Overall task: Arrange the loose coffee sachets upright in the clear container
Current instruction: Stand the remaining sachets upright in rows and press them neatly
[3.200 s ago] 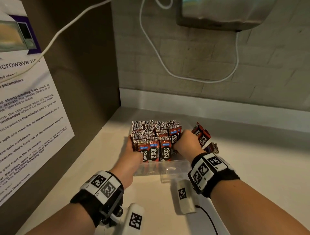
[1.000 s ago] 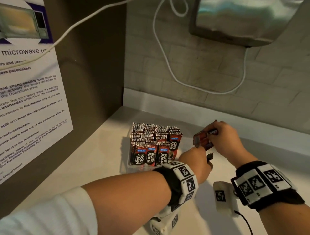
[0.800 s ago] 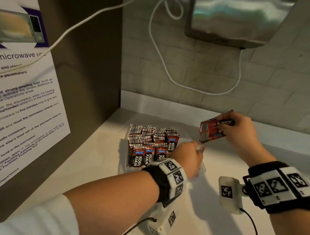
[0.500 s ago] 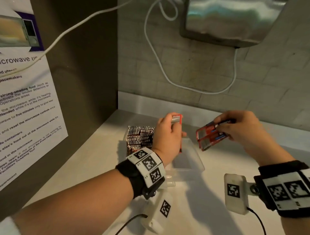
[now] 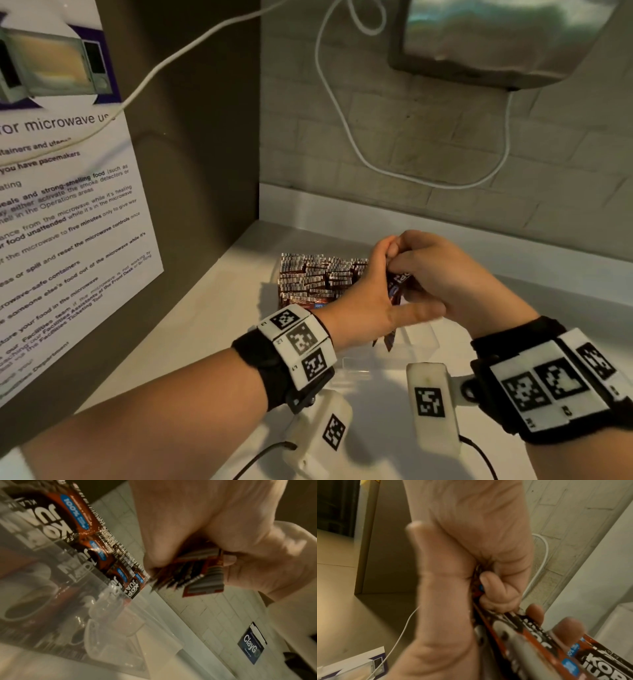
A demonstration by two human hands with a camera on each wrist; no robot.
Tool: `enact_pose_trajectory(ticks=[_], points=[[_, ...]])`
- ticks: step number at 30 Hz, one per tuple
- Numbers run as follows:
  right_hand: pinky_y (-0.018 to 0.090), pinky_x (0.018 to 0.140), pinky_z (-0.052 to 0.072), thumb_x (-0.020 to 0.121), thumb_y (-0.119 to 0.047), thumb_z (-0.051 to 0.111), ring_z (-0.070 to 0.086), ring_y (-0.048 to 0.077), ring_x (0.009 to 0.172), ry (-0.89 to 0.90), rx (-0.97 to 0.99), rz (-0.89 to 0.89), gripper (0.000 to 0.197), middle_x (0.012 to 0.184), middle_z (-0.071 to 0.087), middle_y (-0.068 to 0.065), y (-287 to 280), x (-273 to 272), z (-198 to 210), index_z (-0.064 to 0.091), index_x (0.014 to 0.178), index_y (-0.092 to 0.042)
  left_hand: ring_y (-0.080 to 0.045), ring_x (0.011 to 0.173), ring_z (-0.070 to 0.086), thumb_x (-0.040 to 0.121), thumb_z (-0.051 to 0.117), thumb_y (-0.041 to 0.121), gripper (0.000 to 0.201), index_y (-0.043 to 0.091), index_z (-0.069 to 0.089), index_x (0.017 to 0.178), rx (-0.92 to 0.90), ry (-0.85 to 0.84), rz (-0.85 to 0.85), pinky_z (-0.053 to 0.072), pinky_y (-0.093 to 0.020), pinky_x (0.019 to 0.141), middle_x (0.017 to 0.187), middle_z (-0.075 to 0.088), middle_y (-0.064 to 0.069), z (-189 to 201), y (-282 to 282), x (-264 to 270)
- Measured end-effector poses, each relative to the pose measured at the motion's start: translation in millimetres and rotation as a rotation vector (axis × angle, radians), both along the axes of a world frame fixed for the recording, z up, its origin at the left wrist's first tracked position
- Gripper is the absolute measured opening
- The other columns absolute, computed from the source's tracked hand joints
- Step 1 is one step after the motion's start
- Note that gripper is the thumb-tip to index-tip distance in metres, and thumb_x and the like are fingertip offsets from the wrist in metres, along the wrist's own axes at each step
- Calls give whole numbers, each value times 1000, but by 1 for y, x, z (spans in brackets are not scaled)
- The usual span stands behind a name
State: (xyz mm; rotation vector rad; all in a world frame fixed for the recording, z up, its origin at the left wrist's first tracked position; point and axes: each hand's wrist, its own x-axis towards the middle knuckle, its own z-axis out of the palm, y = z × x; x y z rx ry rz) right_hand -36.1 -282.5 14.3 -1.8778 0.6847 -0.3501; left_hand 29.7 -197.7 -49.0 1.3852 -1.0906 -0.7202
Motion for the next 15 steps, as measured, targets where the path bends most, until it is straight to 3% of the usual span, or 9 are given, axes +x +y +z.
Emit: enact_pose_trajectory(ticks=[2,4,6,8,11,13,15], points=[[24,37,31,92,-1,46,41,22,45,-96,130,14,9,60,44,12,5,2,1,47,87,-8,-9,130,44,79,77,6,107,33,1,149,-29,38,0,40,-30,109,148,33,7,1,2,2],[27,43,36,95,-11,46,46,25,50,-218,271,10,6,67,47,15,7,1,3,49,97,-7,-9,119,53,81,67,-11,102,37,7,148,-102,100,39,46,-29,103,140,43,2,0,4,7],[31,55,41,93,-22,52,52,23,61,-277,278,-47,13,80,51,13,3,-2,1,51,101,-11,-17,111,59,84,61,-13,92,50,24,139,-171,244,88,50,-35,97,134,49,-4,0,7,12],[34,65,42,82,-28,63,56,20,75,-233,189,-54,22,89,55,6,2,-7,-6,49,96,-18,-30,100,60,85,57,-10,77,55,43,124,-213,416,155,50,-45,84,130,52,-15,1,8,17],[40,69,51,75,-14,73,61,18,84,-106,175,93,38,92,59,3,15,-11,-23,43,99,-16,-31,89,59,90,56,-3,60,54,51,108,-269,642,192,50,-49,79,104,60,-15,6,7,18],[48,77,56,78,-1,69,64,25,85,-87,206,166,41,95,61,9,24,-9,-33,40,103,-14,-25,81,62,92,57,3,51,50,49,111,-291,702,182,54,-41,75,90,61,-10,7,5,18],[52,78,57,80,3,66,65,28,86,-126,241,207,42,96,60,12,28,-7,-36,37,105,-14,-22,74,63,94,56,14,41,38,45,126,-275,763,175,55,-34,65,92,60,-11,7,4,19]])
